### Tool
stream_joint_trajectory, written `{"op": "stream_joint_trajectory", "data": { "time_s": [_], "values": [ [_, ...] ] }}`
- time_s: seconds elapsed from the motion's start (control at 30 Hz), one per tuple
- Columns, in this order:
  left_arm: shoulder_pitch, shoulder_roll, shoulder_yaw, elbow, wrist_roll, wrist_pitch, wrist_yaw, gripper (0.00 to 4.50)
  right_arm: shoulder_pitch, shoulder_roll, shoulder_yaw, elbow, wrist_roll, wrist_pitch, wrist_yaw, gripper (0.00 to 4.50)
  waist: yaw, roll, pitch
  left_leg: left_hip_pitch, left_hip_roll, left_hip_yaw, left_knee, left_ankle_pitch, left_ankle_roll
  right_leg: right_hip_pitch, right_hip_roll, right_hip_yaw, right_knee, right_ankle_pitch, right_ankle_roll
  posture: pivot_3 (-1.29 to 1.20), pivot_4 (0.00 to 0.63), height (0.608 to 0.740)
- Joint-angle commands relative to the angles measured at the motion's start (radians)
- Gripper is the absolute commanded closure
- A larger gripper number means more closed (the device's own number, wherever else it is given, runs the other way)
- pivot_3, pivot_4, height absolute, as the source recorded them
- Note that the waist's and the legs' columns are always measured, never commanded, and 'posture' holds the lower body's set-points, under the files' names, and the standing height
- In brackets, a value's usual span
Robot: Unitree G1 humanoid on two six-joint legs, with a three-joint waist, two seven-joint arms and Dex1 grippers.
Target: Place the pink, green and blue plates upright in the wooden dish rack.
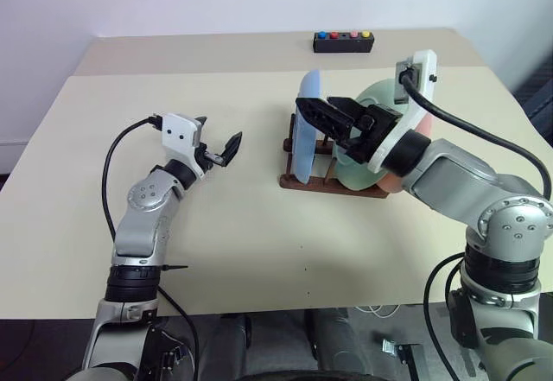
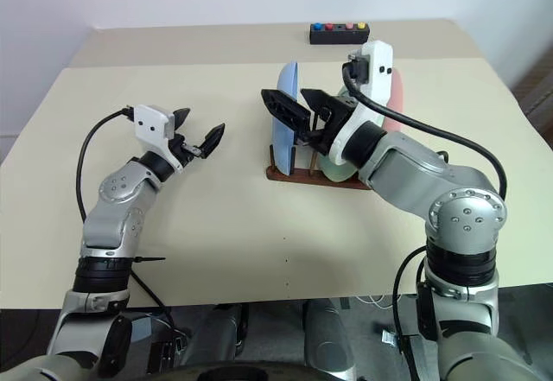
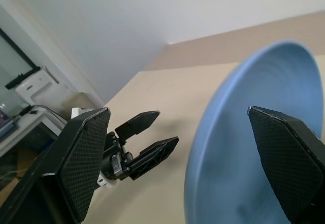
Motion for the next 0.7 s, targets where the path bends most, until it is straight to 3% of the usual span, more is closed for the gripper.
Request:
{"op": "stream_joint_trajectory", "data": {
  "time_s": [0.03, 0.27, 0.43, 0.53, 0.7],
  "values": [
    [0.0, -0.004, -0.004, -0.022, 0.001, -0.023, -0.005, 0.0, -0.044, -0.039, 0.002, -0.035, -0.066, -0.016, 0.05, 0.08, 0.0, 0.0, 0.0, 0.0, 0.0, 0.0, 0.0, 0.0, 0.0, 0.0, 0.0, 0.0, 0.0, 0.0, 0.0, 0.0, 0.15, 0.74],
    [0.0, -0.008, -0.005, -0.024, -0.002, -0.024, -0.01, 0.0, -0.108, -0.117, -0.021, -0.055, -0.133, -0.017, 0.147, 0.08, 0.002, 0.0, 0.0, 0.0, 0.0, 0.0, 0.0, 0.0, 0.0, 0.0, 0.0, 0.0, -0.001, 0.0, 0.0, 0.0, 0.15, 0.74],
    [-0.004, -0.007, -0.013, -0.02, -0.009, -0.027, -0.034, 0.0, -0.104, -0.264, -0.092, -0.062, -0.25, -0.033, 0.285, 0.08, 0.009, 0.0, 0.0, -0.001, 0.0, 0.0, 0.0, 0.0, 0.0, 0.0, 0.0, 0.0, -0.002, 0.0, 0.0, 0.0, 0.15, 0.74],
    [0.0, -0.003, -0.022, -0.022, -0.016, -0.027, -0.059, 0.0, -0.002, -0.373, -0.179, -0.081, -0.311, -0.048, 0.425, 0.95, 0.025, 0.0, 0.0, -0.002, 0.0, 0.0, 0.0, 0.0, 0.0, 0.0, 0.0, 0.0, -0.003, 0.0, 0.0, 0.0, 0.15, 0.74],
    [0.022, 0.021, -0.045, -0.04, -0.047, -0.011, -0.151, 0.0, 0.306, -0.556, -0.367, -0.181, -0.468, -0.096, 0.744, 3.38, 0.031, 0.0, 0.0, -0.003, 0.0, 0.001, 0.0, -0.001, 0.002, 0.001, 0.0, 0.0, -0.006, 0.0, 0.001, 0.0, 0.15, 0.74]
  ]
}}
